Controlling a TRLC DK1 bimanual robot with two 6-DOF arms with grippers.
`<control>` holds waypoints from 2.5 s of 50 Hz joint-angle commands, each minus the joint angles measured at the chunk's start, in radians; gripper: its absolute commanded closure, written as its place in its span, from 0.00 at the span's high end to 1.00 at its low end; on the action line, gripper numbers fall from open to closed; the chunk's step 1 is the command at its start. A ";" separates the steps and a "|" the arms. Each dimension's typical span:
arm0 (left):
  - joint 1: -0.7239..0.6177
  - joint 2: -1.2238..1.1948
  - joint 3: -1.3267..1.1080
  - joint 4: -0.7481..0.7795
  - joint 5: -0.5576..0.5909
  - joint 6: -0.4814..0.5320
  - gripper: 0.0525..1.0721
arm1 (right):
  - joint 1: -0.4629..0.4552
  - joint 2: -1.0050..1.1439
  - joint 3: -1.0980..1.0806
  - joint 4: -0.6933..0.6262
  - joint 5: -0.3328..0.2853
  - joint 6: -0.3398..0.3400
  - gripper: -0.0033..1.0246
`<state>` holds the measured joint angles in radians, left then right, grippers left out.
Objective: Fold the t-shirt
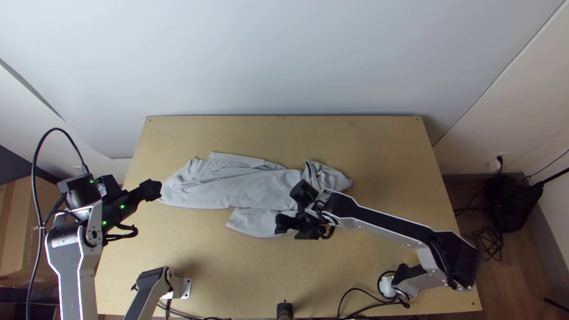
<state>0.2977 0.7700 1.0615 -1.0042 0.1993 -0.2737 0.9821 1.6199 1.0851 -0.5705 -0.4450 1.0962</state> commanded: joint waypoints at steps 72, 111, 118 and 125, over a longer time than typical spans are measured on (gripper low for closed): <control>0.176 -0.008 -0.024 -0.025 0.011 0.171 0.95 | 0.033 0.305 0.196 -0.092 0.037 -0.202 0.83; 0.282 0.420 -0.175 0.222 0.014 0.465 0.94 | 0.017 0.041 0.088 -0.049 0.068 -0.205 0.03; 0.281 0.523 -0.169 0.289 0.019 0.469 0.88 | 0.012 -0.040 0.053 -0.020 0.068 -0.205 0.03; 0.267 0.612 -0.176 0.338 0.019 0.464 0.85 | -0.002 -0.103 0.039 -0.014 0.068 -0.202 0.03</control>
<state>0.5732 1.3247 0.9043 -0.6933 0.2028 0.1768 0.9947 1.5780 1.1530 -0.5915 -0.3809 0.9035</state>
